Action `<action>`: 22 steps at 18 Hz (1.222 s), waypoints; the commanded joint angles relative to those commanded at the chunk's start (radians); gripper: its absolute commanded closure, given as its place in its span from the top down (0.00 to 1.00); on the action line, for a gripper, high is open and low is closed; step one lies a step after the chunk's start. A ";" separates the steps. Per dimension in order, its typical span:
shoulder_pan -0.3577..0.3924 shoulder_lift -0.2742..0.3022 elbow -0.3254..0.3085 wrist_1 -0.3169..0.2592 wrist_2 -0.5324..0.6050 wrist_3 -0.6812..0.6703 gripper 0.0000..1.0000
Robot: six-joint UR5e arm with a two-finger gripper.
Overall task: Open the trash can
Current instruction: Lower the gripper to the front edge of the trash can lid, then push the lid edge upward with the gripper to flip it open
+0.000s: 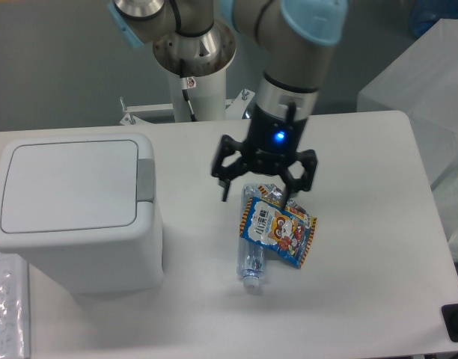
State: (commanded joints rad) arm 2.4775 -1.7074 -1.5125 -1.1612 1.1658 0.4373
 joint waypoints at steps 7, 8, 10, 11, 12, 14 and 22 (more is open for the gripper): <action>-0.068 0.031 -0.031 0.000 0.006 -0.026 1.00; -0.068 0.031 -0.041 0.002 0.006 -0.025 1.00; -0.069 0.029 -0.048 0.003 0.005 -0.019 1.00; -0.069 0.028 -0.054 0.005 0.006 -0.020 1.00; -0.071 0.031 -0.066 0.008 0.006 -0.017 1.00; -0.072 0.041 -0.080 0.008 0.006 -0.017 1.00; -0.074 0.041 -0.087 0.015 0.006 -0.015 1.00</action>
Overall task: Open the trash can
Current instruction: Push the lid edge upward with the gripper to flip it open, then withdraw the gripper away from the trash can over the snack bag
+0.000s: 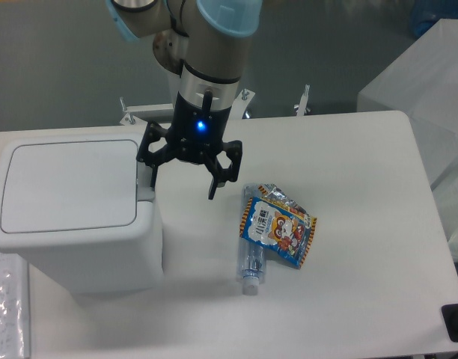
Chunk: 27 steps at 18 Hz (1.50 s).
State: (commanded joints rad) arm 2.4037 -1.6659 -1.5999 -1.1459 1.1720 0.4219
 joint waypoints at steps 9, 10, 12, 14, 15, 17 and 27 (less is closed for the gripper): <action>-0.002 0.002 0.008 0.005 -0.002 -0.003 1.00; -0.002 0.002 0.012 0.005 -0.002 -0.003 1.00; -0.002 -0.003 0.040 0.009 0.000 -0.003 1.00; 0.009 -0.021 0.078 0.029 0.002 0.009 1.00; 0.024 -0.047 0.099 0.052 0.002 0.014 1.00; 0.067 -0.115 0.133 0.093 0.011 0.041 1.00; 0.140 -0.382 0.244 0.147 0.239 0.334 1.00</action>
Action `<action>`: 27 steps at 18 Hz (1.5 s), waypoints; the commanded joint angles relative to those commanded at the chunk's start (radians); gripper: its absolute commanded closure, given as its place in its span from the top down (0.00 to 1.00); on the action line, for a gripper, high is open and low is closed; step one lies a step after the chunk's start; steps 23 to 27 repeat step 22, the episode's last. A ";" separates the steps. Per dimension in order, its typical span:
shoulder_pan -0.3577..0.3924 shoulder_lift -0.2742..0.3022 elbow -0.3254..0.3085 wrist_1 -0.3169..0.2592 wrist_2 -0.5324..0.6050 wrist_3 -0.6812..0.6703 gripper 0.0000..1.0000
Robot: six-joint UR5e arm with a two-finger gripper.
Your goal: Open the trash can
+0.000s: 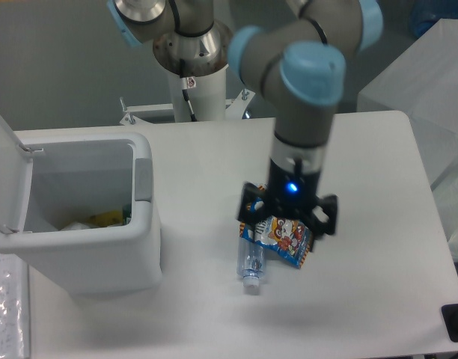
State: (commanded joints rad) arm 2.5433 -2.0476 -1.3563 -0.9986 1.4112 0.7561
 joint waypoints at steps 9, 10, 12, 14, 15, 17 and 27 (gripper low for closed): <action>0.054 -0.071 0.005 -0.006 0.056 0.416 1.00; 0.052 -0.074 0.008 -0.009 0.081 0.422 1.00; 0.051 -0.088 0.005 -0.009 0.097 0.422 1.00; 0.049 -0.089 0.002 -0.009 0.100 0.422 1.00; 0.049 -0.086 0.003 -0.011 0.103 0.422 1.00; 0.051 -0.083 0.002 -0.012 0.104 0.422 1.00; 0.051 -0.082 0.003 -0.014 0.104 0.422 1.00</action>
